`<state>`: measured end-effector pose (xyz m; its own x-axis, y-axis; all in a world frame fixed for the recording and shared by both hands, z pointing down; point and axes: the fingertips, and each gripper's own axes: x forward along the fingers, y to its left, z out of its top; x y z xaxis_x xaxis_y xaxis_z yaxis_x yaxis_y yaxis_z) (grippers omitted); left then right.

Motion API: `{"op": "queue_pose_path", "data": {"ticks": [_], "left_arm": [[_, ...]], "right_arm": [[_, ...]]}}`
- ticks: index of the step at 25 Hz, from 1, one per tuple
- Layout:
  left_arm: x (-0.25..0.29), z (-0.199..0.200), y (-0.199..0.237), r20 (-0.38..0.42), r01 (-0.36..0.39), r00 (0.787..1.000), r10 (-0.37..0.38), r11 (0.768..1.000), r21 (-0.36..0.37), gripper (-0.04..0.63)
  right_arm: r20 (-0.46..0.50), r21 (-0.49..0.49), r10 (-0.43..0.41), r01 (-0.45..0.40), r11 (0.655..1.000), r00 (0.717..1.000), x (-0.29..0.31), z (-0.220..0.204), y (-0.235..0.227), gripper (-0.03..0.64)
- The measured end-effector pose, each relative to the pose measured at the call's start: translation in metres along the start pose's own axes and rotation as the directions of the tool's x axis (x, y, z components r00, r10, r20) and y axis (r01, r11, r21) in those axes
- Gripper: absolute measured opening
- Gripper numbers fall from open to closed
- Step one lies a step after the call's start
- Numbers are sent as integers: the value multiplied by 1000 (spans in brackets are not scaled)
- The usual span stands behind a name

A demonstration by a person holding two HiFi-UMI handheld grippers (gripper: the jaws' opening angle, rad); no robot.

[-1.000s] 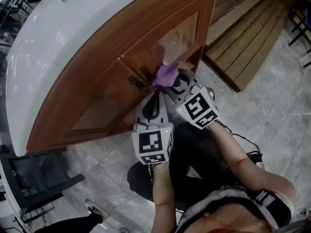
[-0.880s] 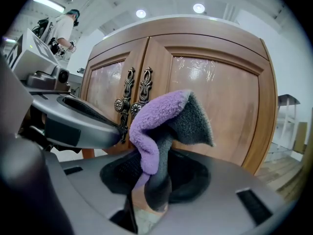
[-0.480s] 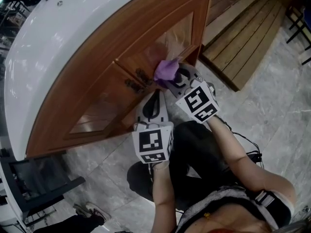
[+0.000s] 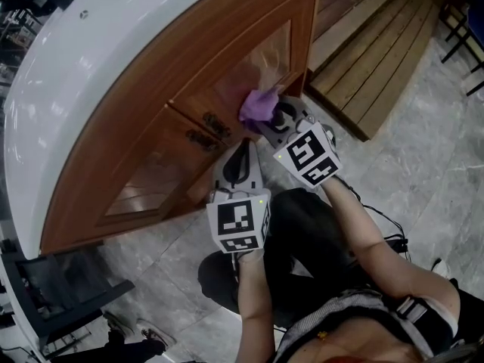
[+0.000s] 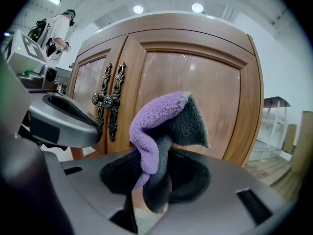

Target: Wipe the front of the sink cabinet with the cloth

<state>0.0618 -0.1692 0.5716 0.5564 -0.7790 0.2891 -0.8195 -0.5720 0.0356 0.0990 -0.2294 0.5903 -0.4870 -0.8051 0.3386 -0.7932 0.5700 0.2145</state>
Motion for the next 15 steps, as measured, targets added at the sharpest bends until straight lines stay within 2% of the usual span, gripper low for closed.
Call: {"op": "queue_pose_path", "data": {"ticks": [5,15], "left_arm": [[5,2,-5,3,18,1000,-18,1000,0,6],[11,4,-14,15,48,999,-48,999,8,6]], "right_arm": [[-11,2,-21,21,1000,1000,-2,-4,-12,186],[-43,2,-118,118,993,992,-8,-17,-52,186]]}}
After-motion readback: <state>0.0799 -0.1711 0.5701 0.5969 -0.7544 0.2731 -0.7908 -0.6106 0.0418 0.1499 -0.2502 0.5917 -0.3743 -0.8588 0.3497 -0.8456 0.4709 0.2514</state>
